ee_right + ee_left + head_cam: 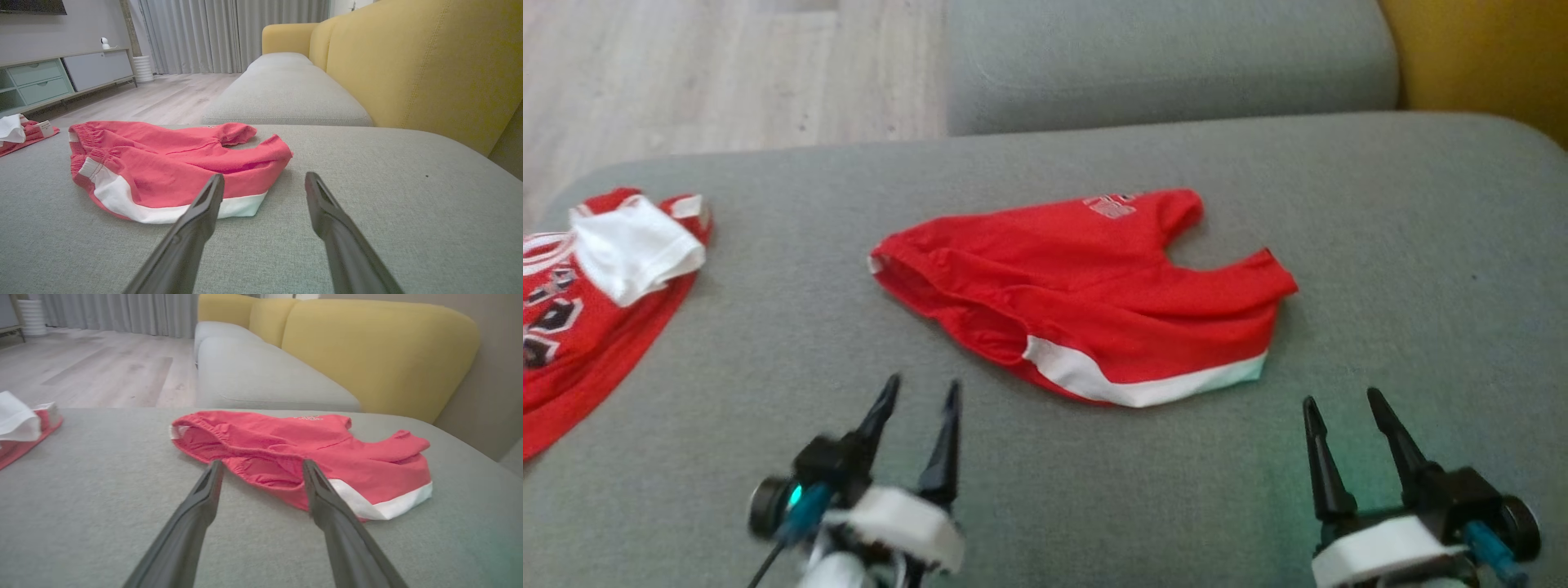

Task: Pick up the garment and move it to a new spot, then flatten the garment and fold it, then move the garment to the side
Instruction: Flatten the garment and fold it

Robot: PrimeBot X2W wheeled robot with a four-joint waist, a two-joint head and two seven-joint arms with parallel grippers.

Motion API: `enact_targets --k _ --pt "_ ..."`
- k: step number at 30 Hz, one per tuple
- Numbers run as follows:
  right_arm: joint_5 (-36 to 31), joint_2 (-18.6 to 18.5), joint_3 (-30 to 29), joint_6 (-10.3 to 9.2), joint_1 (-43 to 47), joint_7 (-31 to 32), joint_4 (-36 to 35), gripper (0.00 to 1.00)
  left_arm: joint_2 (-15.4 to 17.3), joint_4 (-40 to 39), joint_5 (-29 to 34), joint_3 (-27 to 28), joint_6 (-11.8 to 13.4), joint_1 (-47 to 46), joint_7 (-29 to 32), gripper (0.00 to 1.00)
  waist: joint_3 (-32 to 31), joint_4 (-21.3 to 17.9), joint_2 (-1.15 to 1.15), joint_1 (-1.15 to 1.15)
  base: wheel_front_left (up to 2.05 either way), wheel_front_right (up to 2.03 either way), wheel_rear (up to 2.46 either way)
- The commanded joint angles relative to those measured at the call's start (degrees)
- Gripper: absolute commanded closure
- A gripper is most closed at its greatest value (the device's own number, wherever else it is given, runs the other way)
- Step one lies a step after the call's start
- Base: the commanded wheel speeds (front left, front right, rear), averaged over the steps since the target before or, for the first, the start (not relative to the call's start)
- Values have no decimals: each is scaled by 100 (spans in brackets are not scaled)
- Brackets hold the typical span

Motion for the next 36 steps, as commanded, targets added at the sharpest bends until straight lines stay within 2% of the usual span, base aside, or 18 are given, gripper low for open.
enact_targets --k 1,5,10,18,19,20,21,22,23,31,36 --pt "-37 -30 170 44 -353 -63 -214 0 -35 -87 63 94 -50 -421 48 0 155 -153 0 0 0 0 0" --pt "-61 -30 278 44 -526 -63 -230 0 -198 352 177 -198 -252 -1013 384 0 489 -482 0 0 0 0 0" --pt "-80 -30 359 44 -704 -63 -256 0 -295 833 173 -303 -427 -1478 583 0 779 -771 0 0 0 0 0" --pt "-13 -30 473 44 -873 -63 -250 0 -310 1586 152 -349 -622 -2031 785 0 1004 -1016 0 0 0 0 0" --pt "-7 -30 475 44 -873 -63 -240 0 -324 1648 149 -359 -646 -2069 770 22 1003 -1025 0 0 0 0 0" --pt "-3 -30 471 44 -871 -63 -228 0 -354 1694 129 -363 -673 -2092 741 53 991 -1025 0 0 0 0 0" --pt "0 -30 457 44 -863 -63 -213 0 -386 1722 117 -363 -693 -2110 677 69 968 -1014 0 0 0 0 0" --pt "3 -30 433 44 -846 -63 -199 0 -421 1744 102 -360 -702 -2115 614 93 939 -992 0 0 0 0 0" --pt "4 -30 405 44 -825 -63 -187 0 -450 1751 100 -365 -706 -2112 541 100 902 -960 0 0 0 0 0" --pt "25 -30 294 44 -652 -63 -80 0 -548 1508 8 -311 -609 -1785 46 100 529 -605 0 0 0 0 0" --pt "24 -30 255 44 -544 -63 -24 0 -334 1236 -144 -78 -376 -1356 -49 100 322 -398 0 0 0 0 0"
